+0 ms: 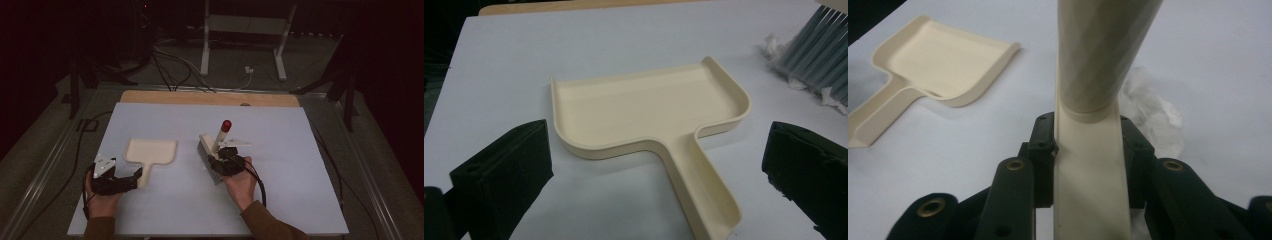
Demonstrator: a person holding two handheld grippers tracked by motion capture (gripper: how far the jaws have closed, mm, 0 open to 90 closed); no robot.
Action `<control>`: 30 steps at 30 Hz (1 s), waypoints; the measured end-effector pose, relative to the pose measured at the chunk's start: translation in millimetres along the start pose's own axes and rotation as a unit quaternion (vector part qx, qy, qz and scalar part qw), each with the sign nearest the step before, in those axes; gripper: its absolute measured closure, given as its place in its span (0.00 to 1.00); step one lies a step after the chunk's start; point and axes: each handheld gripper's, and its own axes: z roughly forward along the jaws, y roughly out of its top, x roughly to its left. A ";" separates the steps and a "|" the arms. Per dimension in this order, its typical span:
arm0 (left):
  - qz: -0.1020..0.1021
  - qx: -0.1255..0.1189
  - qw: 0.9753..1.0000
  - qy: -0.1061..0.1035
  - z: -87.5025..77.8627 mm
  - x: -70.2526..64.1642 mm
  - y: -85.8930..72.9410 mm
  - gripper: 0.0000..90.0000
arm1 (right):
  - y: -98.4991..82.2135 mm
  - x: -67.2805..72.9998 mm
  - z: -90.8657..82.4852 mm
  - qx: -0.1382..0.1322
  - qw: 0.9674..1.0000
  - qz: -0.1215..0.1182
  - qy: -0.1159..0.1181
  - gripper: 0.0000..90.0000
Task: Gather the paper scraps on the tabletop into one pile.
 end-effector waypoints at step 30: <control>-0.003 -0.001 1.000 0.002 -0.1 1.1 -0.4 0.01 | 32.8 -34.7 -49.6 -0.056 0.998 0.011 0.033 0.75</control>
